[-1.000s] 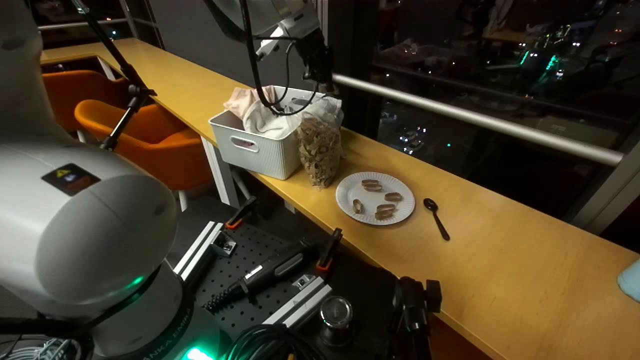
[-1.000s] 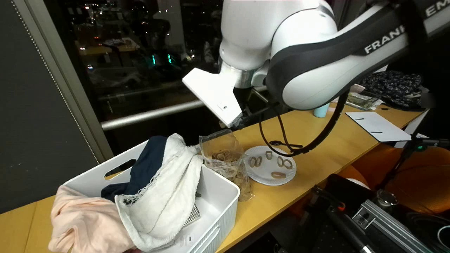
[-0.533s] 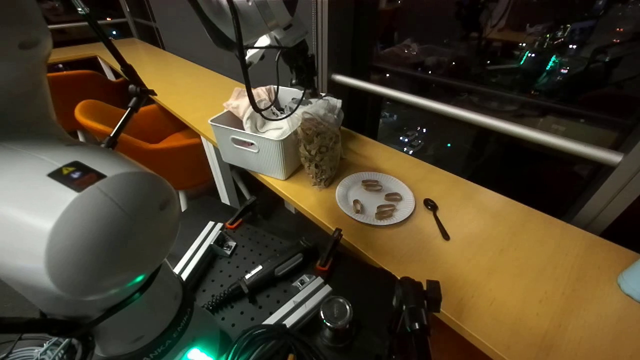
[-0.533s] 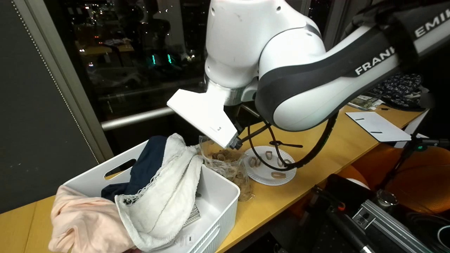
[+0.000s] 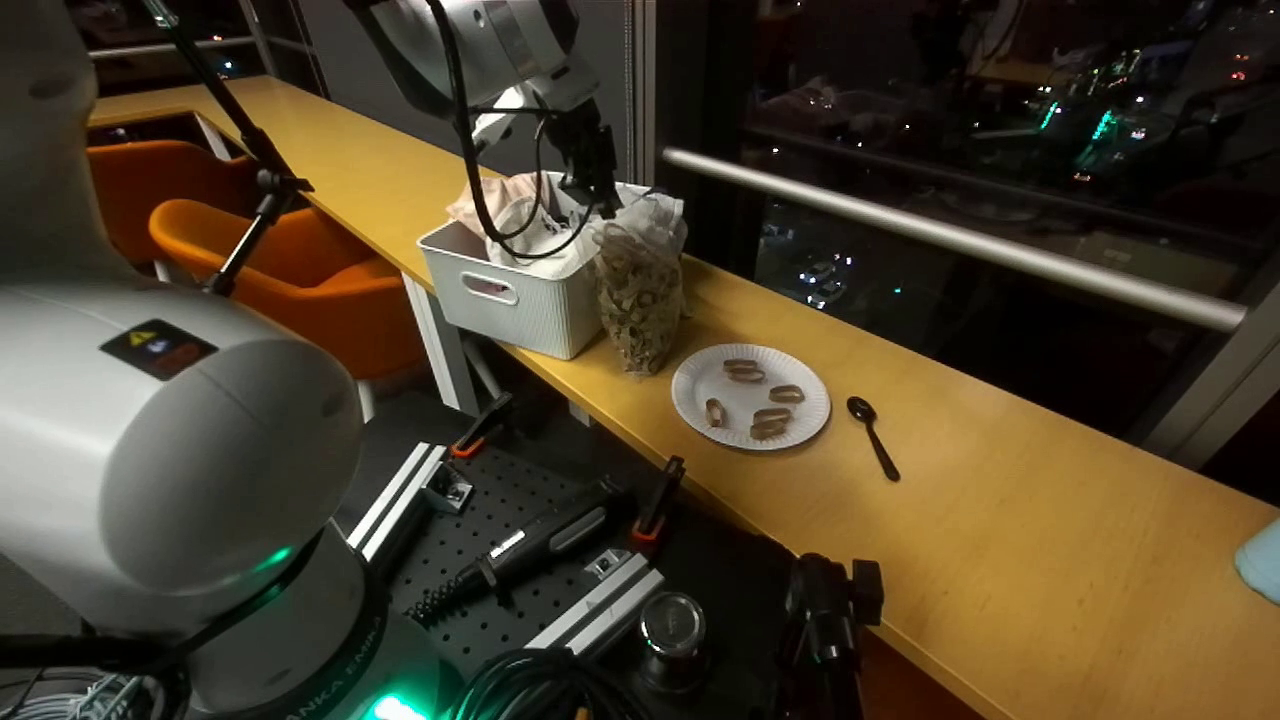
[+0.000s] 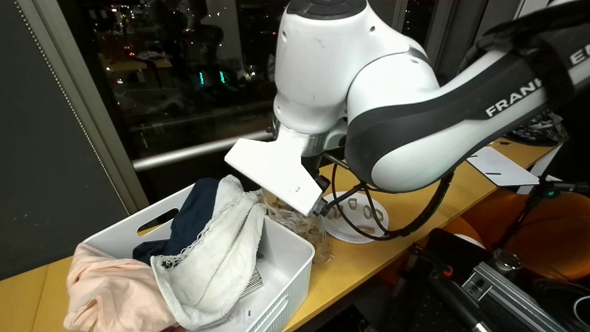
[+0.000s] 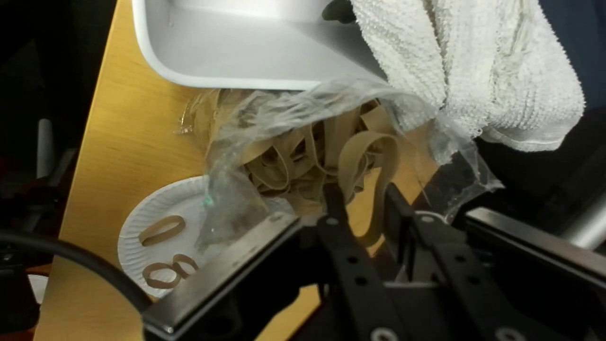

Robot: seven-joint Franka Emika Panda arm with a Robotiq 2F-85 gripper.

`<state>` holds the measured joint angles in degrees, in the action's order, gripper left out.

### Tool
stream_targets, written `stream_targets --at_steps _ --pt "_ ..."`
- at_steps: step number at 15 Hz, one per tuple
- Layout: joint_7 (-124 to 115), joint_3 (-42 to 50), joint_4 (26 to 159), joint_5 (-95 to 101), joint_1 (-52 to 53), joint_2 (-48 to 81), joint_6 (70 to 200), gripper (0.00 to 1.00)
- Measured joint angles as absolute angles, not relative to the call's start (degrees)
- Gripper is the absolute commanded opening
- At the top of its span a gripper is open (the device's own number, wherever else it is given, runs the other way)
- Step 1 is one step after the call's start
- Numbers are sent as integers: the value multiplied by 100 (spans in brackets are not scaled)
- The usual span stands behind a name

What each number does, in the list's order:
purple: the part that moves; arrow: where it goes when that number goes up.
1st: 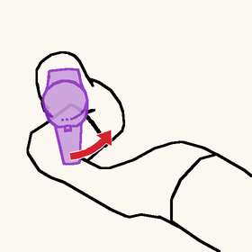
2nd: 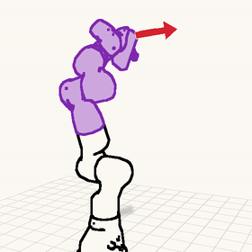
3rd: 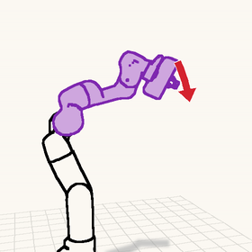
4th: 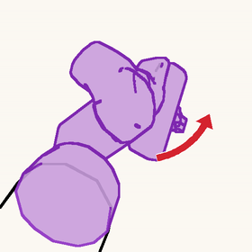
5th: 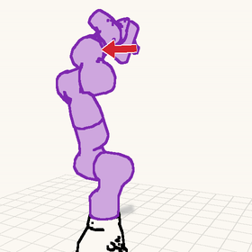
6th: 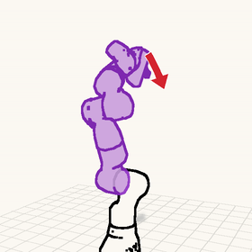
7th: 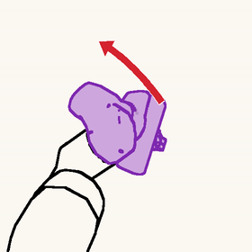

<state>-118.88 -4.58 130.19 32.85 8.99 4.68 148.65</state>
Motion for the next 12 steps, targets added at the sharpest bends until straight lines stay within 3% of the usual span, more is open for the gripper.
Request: stream_targets --at_steps 6,12 --pt "-12763 -404 13029 4210 881 143 14865 99" --pt "-13345 -225 13596 4238 421 -114 14958 100"
